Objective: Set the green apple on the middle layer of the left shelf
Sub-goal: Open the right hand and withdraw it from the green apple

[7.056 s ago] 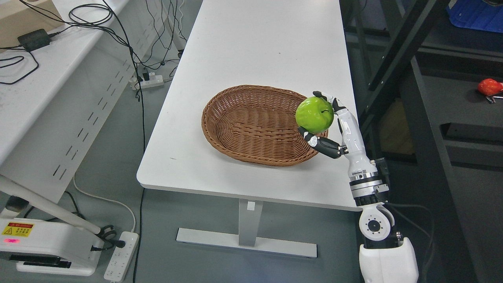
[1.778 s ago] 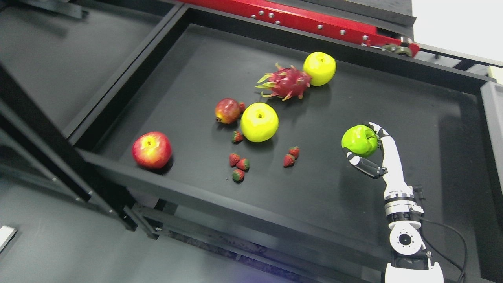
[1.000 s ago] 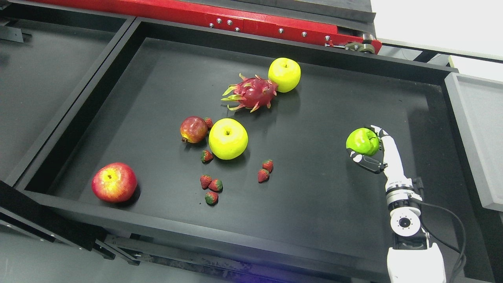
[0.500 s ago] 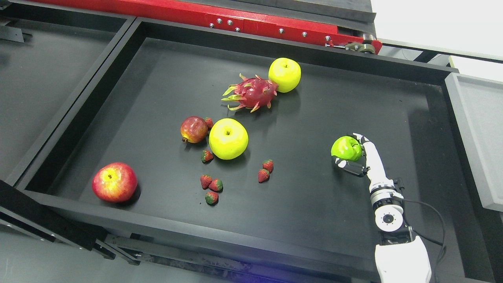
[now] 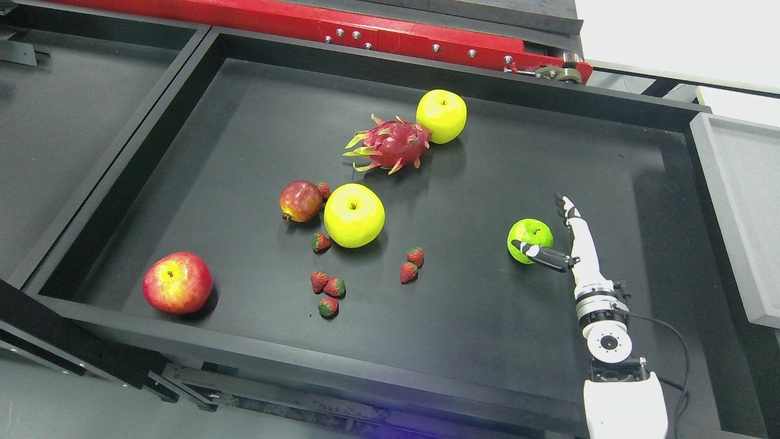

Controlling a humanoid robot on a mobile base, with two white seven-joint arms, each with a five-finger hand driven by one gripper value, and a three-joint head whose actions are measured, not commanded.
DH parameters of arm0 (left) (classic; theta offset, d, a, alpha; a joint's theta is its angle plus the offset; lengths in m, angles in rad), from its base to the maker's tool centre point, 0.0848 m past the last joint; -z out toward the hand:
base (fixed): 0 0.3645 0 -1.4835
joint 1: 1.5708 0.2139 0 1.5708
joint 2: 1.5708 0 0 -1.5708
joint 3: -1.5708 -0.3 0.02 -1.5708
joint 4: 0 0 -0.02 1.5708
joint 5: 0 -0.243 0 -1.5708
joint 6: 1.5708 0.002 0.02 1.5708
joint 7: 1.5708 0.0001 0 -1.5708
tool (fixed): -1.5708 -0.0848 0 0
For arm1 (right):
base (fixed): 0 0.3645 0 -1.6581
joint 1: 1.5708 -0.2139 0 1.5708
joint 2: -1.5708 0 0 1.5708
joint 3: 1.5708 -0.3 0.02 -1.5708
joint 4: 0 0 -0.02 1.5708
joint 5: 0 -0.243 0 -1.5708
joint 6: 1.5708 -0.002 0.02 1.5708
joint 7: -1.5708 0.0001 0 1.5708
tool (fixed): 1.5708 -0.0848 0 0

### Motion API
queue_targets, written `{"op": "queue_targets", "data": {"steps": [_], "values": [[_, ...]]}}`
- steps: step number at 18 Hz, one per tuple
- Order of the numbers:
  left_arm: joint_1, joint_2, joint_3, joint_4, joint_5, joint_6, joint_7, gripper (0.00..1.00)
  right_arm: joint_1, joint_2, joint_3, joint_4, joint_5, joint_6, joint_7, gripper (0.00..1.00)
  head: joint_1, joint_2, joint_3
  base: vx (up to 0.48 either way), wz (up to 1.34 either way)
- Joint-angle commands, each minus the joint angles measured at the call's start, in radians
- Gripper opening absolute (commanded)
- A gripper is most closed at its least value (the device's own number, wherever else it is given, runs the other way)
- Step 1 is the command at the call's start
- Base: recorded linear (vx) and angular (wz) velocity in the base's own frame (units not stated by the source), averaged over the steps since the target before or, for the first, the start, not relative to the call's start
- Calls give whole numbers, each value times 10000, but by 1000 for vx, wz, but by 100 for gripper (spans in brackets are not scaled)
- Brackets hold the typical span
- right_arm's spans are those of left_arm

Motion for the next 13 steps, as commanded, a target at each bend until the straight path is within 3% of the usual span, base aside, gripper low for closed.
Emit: {"op": "queue_targets", "data": {"steps": [1, 5, 13], "values": [[0, 175, 0, 0, 1, 11, 1, 100, 562, 240, -710, -2474, -996, 0, -62, 100, 0, 0, 0, 0, 0], [0, 175, 0, 0, 1, -4, 1, 100, 1375, 240, -404, -3918, -1180, -15, -660, 100, 0, 0, 0, 0, 0], [0, 175, 0, 0, 1, -4, 1, 100, 2129, 240, 118, -3921, -1533, -414, -707, 100, 0, 0, 0, 0, 0]]}}
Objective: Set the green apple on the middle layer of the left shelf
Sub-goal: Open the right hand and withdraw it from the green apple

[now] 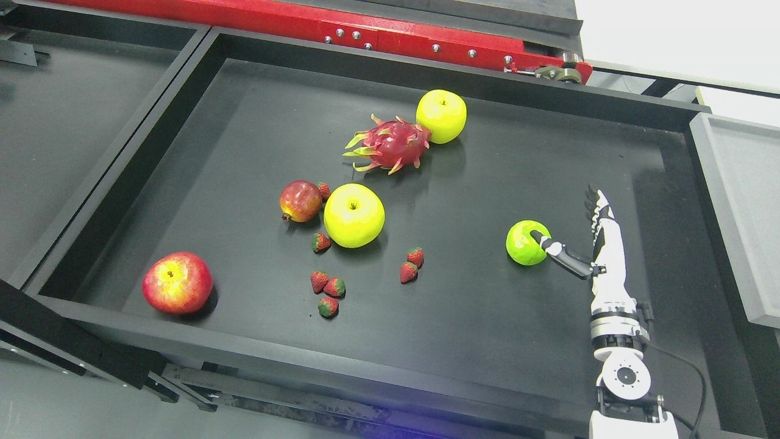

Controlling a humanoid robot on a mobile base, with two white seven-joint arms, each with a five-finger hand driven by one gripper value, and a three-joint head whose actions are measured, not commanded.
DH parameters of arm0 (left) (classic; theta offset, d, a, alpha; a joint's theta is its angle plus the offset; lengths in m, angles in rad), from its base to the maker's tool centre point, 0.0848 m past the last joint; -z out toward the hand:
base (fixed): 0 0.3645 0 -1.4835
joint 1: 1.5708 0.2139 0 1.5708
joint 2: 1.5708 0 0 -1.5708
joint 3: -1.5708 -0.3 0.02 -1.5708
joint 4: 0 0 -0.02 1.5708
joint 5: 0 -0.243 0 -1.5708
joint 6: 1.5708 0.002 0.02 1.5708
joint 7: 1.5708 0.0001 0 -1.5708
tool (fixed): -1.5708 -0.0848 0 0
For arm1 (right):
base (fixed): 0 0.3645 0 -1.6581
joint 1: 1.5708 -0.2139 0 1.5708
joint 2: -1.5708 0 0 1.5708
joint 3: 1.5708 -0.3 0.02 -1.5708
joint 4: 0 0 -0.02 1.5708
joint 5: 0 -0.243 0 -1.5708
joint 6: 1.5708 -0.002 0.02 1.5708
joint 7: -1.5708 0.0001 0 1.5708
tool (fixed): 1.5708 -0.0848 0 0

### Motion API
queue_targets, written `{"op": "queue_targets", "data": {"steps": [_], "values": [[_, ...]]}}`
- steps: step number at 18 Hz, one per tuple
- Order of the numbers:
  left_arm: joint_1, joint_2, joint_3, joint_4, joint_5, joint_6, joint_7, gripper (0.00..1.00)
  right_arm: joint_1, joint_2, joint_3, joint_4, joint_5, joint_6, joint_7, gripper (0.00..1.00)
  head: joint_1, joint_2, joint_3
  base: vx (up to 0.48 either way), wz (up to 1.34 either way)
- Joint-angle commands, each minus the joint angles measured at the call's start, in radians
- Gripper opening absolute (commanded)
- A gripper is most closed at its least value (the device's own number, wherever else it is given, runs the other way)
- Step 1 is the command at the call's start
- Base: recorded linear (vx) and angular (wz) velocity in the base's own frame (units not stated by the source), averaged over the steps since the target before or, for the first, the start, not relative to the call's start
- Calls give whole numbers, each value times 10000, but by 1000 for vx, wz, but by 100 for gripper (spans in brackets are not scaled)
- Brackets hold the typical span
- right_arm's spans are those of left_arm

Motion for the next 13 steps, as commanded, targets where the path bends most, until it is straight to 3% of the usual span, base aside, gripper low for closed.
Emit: {"op": "queue_targets", "data": {"steps": [1, 13], "values": [[0, 175, 0, 0, 1, 16, 1, 100, 511, -59, 366, -1252, -386, -65, -46, 100, 0, 0, 0, 0, 0], [0, 175, 0, 0, 1, 16, 1, 100, 604, -59, 796, -1252, -601, -50, -384, 100, 0, 0, 0, 0, 0]]}}
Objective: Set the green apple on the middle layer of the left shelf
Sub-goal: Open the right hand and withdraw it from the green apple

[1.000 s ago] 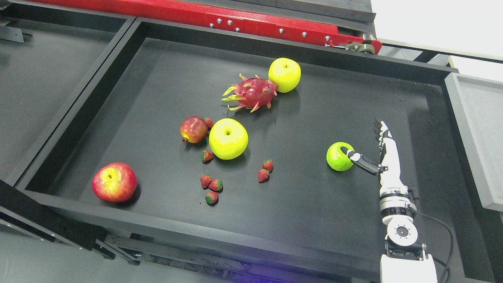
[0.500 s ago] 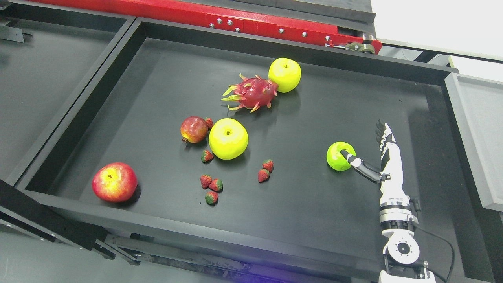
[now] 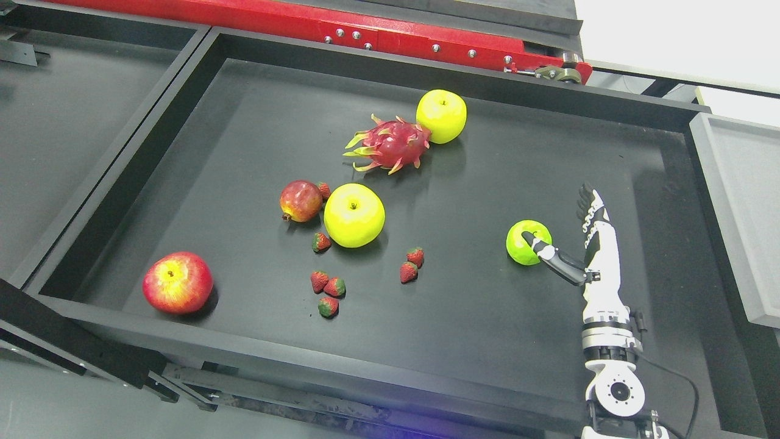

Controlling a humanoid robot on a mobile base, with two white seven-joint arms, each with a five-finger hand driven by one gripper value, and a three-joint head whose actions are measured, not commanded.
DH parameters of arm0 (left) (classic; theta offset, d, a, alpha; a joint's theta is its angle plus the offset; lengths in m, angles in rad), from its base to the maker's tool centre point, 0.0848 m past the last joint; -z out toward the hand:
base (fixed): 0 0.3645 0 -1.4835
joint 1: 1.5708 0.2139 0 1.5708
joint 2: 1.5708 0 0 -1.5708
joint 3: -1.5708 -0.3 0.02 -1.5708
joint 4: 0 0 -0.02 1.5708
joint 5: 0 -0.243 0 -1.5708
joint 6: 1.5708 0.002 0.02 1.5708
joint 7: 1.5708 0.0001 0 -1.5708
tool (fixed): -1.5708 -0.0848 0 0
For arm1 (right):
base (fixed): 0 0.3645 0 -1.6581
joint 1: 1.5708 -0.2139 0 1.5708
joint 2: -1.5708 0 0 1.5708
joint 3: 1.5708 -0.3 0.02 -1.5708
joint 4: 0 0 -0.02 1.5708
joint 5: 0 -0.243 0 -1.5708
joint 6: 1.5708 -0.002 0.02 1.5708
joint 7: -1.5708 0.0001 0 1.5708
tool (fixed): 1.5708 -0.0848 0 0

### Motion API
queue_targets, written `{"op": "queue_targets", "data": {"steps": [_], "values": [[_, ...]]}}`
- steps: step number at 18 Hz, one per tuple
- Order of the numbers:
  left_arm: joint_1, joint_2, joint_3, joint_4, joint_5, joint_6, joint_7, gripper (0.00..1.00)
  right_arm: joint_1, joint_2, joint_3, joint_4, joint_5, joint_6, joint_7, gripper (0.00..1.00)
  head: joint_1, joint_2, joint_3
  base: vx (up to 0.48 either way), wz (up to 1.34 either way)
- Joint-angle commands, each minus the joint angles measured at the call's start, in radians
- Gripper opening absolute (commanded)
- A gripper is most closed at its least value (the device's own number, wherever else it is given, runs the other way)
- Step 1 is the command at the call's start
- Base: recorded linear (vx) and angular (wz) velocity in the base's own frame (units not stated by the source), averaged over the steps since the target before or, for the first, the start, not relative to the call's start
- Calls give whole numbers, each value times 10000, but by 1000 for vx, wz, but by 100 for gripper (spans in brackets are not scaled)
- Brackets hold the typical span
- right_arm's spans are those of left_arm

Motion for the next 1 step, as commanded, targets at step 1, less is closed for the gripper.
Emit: {"op": "queue_targets", "data": {"steps": [1], "values": [[0, 175, 0, 0, 1, 4, 1, 100, 84, -138, 274, -376, -78, 6, -19, 100, 0, 0, 0, 0, 0]]}}
